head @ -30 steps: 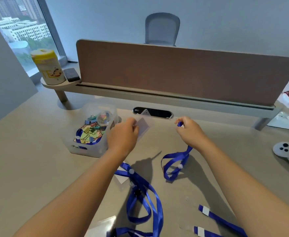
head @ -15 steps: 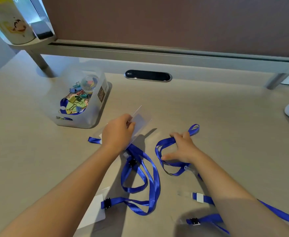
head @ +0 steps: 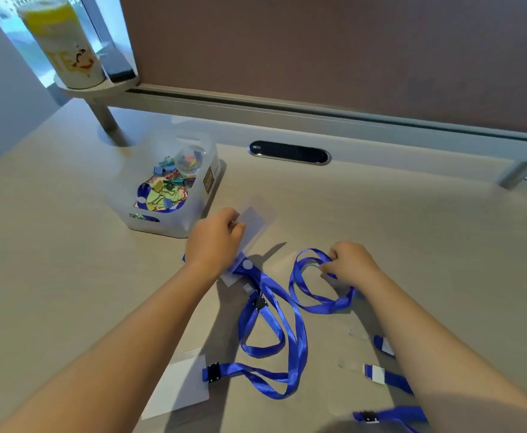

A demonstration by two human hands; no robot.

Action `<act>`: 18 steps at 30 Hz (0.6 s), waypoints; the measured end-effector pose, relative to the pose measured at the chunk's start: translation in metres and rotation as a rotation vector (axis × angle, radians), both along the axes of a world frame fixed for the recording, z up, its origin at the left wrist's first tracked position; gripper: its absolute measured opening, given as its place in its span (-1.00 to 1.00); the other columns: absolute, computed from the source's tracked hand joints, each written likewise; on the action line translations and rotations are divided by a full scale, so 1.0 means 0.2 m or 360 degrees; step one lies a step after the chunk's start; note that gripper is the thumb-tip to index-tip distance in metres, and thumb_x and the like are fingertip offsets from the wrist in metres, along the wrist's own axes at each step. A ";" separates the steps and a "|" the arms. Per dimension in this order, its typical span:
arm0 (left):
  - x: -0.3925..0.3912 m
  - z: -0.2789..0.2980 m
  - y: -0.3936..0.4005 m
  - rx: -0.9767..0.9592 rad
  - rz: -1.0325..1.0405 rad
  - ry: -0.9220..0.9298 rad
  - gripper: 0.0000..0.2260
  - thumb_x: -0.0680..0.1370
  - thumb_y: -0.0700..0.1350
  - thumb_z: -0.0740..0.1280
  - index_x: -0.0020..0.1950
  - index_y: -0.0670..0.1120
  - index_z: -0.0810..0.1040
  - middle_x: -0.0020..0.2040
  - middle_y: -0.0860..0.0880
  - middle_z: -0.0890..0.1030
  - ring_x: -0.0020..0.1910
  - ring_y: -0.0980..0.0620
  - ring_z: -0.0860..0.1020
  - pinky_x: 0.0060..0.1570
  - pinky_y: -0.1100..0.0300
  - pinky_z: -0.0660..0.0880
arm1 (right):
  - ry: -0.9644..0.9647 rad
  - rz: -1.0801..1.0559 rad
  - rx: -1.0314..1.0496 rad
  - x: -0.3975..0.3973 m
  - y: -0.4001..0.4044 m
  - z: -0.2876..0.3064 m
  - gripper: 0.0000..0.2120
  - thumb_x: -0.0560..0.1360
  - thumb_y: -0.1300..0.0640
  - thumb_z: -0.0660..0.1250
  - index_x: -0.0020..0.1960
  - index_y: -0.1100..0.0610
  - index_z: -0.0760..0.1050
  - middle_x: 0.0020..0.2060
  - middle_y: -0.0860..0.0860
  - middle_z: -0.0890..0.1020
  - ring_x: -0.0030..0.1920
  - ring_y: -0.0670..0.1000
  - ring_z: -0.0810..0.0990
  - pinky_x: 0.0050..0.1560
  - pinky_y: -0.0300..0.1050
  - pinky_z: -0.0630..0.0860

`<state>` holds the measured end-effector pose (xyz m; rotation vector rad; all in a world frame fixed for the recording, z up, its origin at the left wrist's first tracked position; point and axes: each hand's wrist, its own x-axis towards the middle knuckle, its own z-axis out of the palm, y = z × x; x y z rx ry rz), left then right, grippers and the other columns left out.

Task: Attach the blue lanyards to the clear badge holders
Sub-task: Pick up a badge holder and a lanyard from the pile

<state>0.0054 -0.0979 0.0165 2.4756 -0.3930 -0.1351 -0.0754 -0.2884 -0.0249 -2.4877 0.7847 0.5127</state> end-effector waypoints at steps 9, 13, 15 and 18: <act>0.25 0.25 0.29 -0.0259 0.0317 -0.0011 -0.81 0.55 -0.15 0.20 -0.27 -0.12 0.38 -0.33 -0.03 0.44 -0.28 -0.01 0.38 -0.42 0.19 0.21 | -0.0692 -0.0582 0.0890 0.44 0.26 0.38 -0.67 0.45 0.26 0.33 -0.46 0.20 0.35 -0.63 0.08 0.43 -0.67 -0.02 0.43 -0.35 -0.09 0.42; 0.41 0.29 0.49 -0.0308 0.0446 -0.0047 -0.81 0.55 -0.16 0.17 0.00 -0.24 0.51 -0.02 -0.24 0.59 -0.18 -0.05 0.42 -0.37 0.18 0.28 | -0.0902 -0.0672 0.1149 0.67 0.49 0.48 -0.70 0.47 0.30 0.29 -0.41 0.20 0.32 -0.51 0.10 0.38 -0.74 -0.14 0.37 -0.55 -0.26 0.39; 0.49 0.30 0.59 -0.0353 0.0480 -0.0031 -0.81 0.55 -0.20 0.14 0.03 -0.26 0.50 0.07 -0.25 0.59 -0.15 -0.04 0.41 -0.45 0.25 0.27 | -0.0991 -0.0706 0.1222 0.79 0.60 0.50 -0.75 0.49 0.28 0.27 -0.35 0.22 0.35 -0.49 0.10 0.40 -0.64 -0.06 0.42 -0.45 -0.20 0.44; 0.61 0.29 0.71 -0.0413 0.0518 0.0007 -0.83 0.53 -0.24 0.13 -0.02 -0.26 0.50 0.03 -0.28 0.59 -0.17 -0.08 0.41 -0.29 0.18 0.33 | -0.1094 -0.0766 0.1283 0.96 0.76 0.49 -0.74 0.51 0.23 0.26 -0.34 0.20 0.36 -0.46 0.09 0.45 -0.49 0.02 0.45 -0.27 -0.08 0.49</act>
